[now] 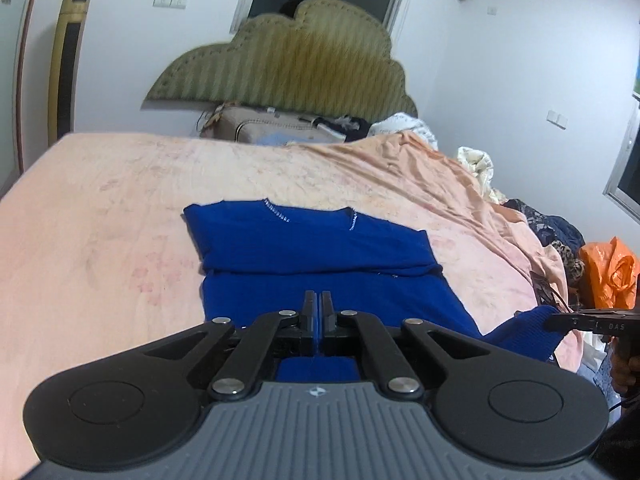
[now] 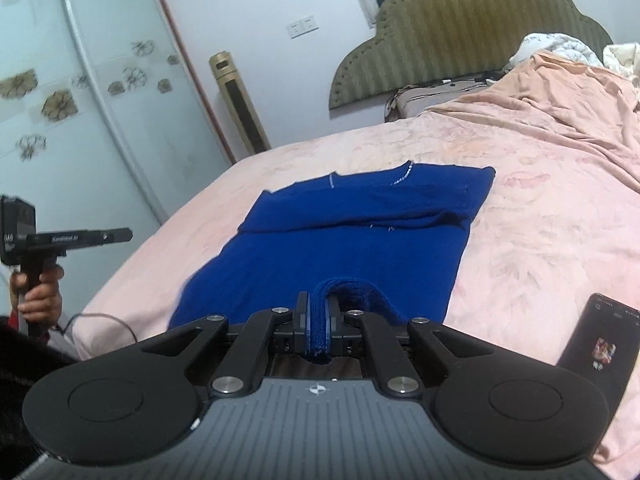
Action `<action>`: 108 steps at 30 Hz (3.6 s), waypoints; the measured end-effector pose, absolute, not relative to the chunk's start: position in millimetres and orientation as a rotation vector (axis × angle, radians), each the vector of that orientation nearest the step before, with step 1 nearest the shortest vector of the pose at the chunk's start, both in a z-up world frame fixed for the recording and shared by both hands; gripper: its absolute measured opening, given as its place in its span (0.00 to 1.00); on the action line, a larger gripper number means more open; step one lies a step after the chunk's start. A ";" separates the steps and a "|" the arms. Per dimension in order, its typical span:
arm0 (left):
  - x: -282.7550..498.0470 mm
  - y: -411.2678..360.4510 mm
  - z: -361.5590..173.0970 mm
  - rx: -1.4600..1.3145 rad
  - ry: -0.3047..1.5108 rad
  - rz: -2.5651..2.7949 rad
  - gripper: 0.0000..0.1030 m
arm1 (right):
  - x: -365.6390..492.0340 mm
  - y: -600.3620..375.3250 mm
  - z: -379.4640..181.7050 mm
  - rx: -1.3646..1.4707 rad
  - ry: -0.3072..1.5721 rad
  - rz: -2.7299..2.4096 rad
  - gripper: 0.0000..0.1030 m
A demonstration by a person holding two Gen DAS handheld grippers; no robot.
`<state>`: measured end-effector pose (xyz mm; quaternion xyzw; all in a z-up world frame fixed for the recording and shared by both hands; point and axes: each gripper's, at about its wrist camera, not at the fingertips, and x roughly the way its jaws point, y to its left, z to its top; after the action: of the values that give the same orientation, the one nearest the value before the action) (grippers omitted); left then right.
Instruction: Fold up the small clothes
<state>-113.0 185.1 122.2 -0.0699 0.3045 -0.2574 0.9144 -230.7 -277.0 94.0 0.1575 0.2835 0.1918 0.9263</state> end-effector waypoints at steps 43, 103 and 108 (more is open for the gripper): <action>-147.7 206.7 106.2 -0.307 0.712 -0.622 0.04 | -254.6 -277.9 89.9 0.293 0.597 0.502 0.09; -35.2 169.1 129.1 -0.348 0.540 -0.461 0.04 | -153.3 -218.3 98.9 0.148 0.400 0.421 0.08; -18.0 156.0 132.3 -0.346 0.518 -0.436 0.04 | -123.2 -261.9 92.1 0.497 0.366 0.334 0.08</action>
<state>-18.0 156.0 132.3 -0.1688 0.2527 -0.2128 0.9286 -123.2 -261.9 92.1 0.2432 0.1792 0.1637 0.9391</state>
